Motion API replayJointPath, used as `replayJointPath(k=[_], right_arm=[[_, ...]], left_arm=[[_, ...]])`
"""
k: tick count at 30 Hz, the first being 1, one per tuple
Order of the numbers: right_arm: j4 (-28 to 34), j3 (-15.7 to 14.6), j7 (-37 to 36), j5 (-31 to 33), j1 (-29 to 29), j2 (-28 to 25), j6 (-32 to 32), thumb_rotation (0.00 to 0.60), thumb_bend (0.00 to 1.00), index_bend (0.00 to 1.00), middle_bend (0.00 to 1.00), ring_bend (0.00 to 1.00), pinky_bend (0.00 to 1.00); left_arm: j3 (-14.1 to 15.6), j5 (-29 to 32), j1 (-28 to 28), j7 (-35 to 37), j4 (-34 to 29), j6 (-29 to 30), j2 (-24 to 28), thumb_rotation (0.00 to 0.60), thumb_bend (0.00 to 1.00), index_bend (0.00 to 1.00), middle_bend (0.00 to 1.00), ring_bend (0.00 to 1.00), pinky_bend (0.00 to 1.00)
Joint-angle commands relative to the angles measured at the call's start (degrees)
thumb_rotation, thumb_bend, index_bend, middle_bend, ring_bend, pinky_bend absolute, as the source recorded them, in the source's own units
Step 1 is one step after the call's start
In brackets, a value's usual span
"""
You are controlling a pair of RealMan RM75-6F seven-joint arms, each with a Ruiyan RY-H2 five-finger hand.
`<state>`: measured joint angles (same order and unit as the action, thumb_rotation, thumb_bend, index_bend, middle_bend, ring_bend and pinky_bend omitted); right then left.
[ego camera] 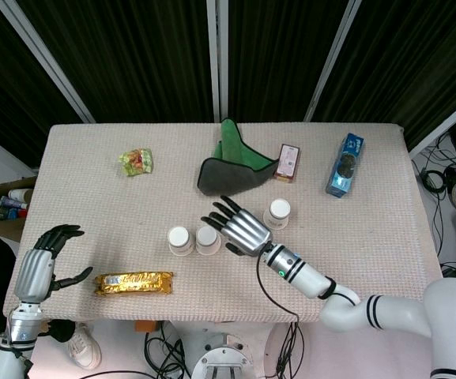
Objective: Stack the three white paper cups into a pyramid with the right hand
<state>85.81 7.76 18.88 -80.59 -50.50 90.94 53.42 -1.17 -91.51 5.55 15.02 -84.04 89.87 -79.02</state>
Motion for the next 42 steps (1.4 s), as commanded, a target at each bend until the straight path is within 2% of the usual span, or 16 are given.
replayJointPath(k=[1,7,15,29,35,38,42], right_arm=[[4.9,0.6,3.3,3.7,3.8,-6.8,3.5,0.600,0.24,0.13,0.24,0.05,0.05],[5.7,0.6,4.2,10.7,6.7,-12.9,2.7,0.600,0.22,0.13,0.25,0.05,0.05],[1.0,-0.8,5.1,13.8,6.0,-11.6,-1.5,0.600,0.22,0.15,0.26,0.05,0.05],[-4.2,-1.4,5.8,12.8,3.5,-8.1,-5.0,0.600,0.32,0.28,0.31,0.05,0.05],[-4.5,-1.2,5.1,11.7,3.6,-8.0,-4.0,0.600,0.34,0.33,0.36,0.07,0.05],[-3.0,-0.7,3.8,10.1,4.2,-9.0,-1.7,0.600,0.35,0.38,0.39,0.09,0.06],[2.0,0.6,1.0,6.6,4.8,-11.9,1.5,0.600,0.35,0.39,0.40,0.09,0.06]], left_arm=[[0.0,0.0,0.0,0.0,0.1,-0.1,0.0,0.600,0.15,0.28,0.23,0.17,0.21],[0.2,0.3,0.4,0.1,0.3,-1.0,-0.2,0.600,0.15,0.28,0.23,0.17,0.21],[0.2,0.3,0.6,-0.2,-0.1,-1.5,-0.1,0.600,0.15,0.28,0.23,0.17,0.21],[0.2,0.9,0.5,-0.9,-0.7,-1.8,0.1,0.600,0.15,0.28,0.23,0.17,0.21],[0.2,1.0,0.5,-0.9,-0.6,-1.9,0.1,0.600,0.15,0.28,0.23,0.17,0.21],[0.2,1.1,0.4,-0.9,-0.7,-1.8,0.2,0.600,0.15,0.27,0.23,0.17,0.21],[0.3,1.0,0.4,-1.0,-0.8,-1.8,0.5,0.600,0.15,0.27,0.23,0.17,0.21]])
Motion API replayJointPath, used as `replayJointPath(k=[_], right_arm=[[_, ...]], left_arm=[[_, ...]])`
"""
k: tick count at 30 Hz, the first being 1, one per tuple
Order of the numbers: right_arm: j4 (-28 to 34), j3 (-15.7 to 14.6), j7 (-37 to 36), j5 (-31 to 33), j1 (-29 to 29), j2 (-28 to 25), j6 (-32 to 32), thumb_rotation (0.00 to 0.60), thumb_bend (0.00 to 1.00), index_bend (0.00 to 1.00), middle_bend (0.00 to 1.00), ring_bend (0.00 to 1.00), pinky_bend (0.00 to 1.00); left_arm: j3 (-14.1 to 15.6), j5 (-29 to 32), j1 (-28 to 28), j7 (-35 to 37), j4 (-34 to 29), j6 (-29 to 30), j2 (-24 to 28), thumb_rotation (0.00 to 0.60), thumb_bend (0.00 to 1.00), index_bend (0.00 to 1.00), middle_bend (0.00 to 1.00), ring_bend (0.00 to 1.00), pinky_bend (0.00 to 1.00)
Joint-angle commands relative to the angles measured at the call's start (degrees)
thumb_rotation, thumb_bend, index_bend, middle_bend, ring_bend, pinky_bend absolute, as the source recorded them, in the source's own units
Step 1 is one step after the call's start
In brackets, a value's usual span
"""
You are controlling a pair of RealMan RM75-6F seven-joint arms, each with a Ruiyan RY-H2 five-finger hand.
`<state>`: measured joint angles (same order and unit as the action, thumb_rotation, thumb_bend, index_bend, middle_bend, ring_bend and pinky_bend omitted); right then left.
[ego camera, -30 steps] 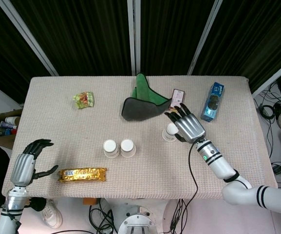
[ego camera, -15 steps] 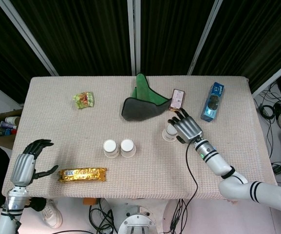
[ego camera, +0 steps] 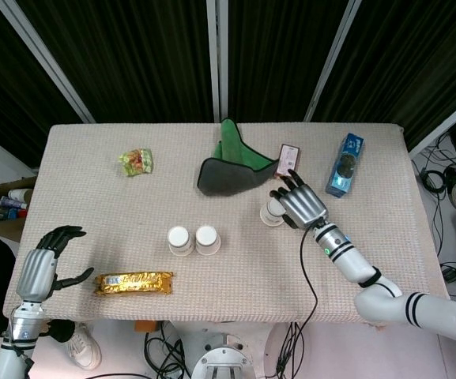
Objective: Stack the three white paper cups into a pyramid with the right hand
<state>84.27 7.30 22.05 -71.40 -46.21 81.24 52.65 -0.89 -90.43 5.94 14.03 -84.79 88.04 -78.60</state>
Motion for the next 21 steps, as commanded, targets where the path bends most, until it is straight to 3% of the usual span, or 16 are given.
replayJointPath(k=[1,5,11,21], right_arm=[[4.9,1.5,-2.9,-3.5,0.3,-2.8,2.7,0.600,0.35,0.39,0.40,0.09,0.06],[9.7,3.9,-5.2,-6.2,-2.0,-4.3,2.1,0.600,0.35,0.39,0.40,0.09,0.07],[11.3,7.2,-4.0,-5.8,-8.2,-1.7,-3.0,0.600,0.35,0.39,0.40,0.09,0.07],[9.8,8.1,2.6,-0.5,-15.0,3.4,-8.5,0.600,0.35,0.40,0.40,0.09,0.07]], left_arm=[[0.0,-0.1,0.0,-0.1,-0.1,0.1,0.2,0.600,0.15,0.27,0.23,0.17,0.21],[0.1,-0.5,-0.1,-0.5,-0.6,0.5,0.4,0.600,0.15,0.27,0.23,0.17,0.21],[0.1,-0.7,-0.3,-0.8,-1.0,1.0,0.7,0.600,0.15,0.27,0.23,0.17,0.21],[0.4,0.0,-1.0,0.5,0.0,1.0,0.3,0.600,0.15,0.27,0.23,0.17,0.21]])
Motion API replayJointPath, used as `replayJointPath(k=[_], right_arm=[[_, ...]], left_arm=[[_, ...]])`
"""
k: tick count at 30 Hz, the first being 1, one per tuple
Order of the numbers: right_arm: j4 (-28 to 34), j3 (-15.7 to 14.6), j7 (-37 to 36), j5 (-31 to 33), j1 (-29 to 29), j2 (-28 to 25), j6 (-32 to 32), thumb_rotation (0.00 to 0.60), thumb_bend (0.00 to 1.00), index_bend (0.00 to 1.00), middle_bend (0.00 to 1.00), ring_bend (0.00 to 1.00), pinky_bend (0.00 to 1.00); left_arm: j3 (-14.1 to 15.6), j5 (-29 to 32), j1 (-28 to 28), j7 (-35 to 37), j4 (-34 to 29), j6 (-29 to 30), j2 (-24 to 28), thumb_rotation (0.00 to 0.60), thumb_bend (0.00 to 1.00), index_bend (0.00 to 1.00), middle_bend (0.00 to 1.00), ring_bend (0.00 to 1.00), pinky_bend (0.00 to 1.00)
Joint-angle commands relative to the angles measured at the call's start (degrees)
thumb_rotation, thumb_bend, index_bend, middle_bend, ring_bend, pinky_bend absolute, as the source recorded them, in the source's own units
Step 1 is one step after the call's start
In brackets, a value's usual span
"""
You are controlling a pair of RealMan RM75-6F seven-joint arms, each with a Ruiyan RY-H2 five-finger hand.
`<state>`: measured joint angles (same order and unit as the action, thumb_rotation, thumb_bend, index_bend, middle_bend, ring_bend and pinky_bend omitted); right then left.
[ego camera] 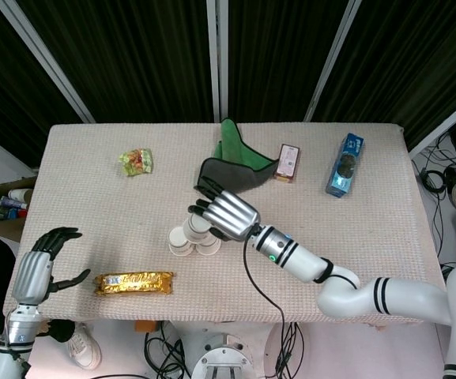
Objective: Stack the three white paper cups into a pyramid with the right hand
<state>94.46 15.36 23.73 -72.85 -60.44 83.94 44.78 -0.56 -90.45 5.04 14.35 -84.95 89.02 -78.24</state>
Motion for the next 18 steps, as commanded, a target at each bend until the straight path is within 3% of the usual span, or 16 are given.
replayJointPath(k=[1,18], right_arm=[[-0.4,-0.1,1.2,1.3,-1.0,0.9,-0.7,0.600,0.35,0.40,0.40,0.09,0.07],[0.0,-0.8,7.7,8.3,-5.5,2.0,-1.4,0.600,0.35,0.40,0.39,0.09,0.07]], left_arm=[[0.0,0.1,-0.1,0.3,0.3,0.1,-0.1,0.600,0.15,0.27,0.23,0.17,0.21],[-0.1,0.1,-0.5,0.9,1.1,0.4,-0.6,0.600,0.15,0.27,0.23,0.17,0.21]])
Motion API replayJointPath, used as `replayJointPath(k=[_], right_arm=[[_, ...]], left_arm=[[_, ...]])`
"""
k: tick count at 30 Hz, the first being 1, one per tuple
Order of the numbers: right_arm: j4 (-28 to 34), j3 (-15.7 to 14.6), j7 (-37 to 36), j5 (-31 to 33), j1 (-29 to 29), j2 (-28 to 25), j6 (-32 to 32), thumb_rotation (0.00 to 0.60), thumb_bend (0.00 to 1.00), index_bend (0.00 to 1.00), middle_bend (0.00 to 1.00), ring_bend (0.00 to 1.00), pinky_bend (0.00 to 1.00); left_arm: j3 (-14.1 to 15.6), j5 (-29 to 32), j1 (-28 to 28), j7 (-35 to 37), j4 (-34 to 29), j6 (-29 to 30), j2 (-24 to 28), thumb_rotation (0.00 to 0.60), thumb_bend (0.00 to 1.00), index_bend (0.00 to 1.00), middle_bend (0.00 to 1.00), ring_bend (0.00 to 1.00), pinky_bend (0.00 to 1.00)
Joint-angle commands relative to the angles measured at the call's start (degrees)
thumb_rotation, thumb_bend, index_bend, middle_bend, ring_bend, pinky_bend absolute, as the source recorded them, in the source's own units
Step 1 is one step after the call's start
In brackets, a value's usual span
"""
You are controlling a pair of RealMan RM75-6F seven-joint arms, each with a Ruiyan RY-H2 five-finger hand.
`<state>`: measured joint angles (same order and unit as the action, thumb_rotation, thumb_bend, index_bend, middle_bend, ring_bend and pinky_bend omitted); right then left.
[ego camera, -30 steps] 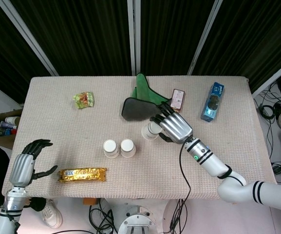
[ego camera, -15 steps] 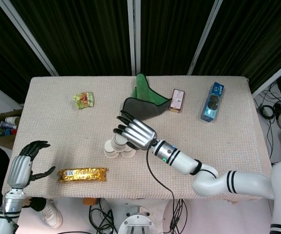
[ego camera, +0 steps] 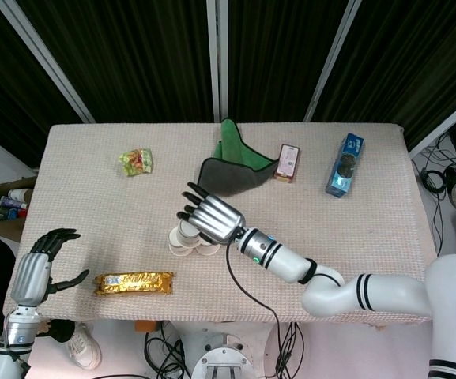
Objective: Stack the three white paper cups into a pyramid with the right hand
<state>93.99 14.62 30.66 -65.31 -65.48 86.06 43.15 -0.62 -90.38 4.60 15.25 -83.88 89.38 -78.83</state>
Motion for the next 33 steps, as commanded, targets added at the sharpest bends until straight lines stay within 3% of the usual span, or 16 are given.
replayJointPath(k=[1,33], right_arm=[[0.8,-0.2,1.3,1.3,-0.6,-0.3,0.4,0.600,0.35,0.40,0.39,0.09,0.07],[0.9,-2.6,2.4,5.8,-4.0,-0.3,1.9,0.600,0.35,0.37,0.37,0.09,0.07]], left_arm=[[0.0,0.0,0.0,0.1,0.1,0.0,0.0,0.600,0.15,0.27,0.23,0.17,0.21],[0.0,0.1,0.1,0.8,1.1,-0.6,-0.5,0.600,0.15,0.27,0.23,0.17,0.21]])
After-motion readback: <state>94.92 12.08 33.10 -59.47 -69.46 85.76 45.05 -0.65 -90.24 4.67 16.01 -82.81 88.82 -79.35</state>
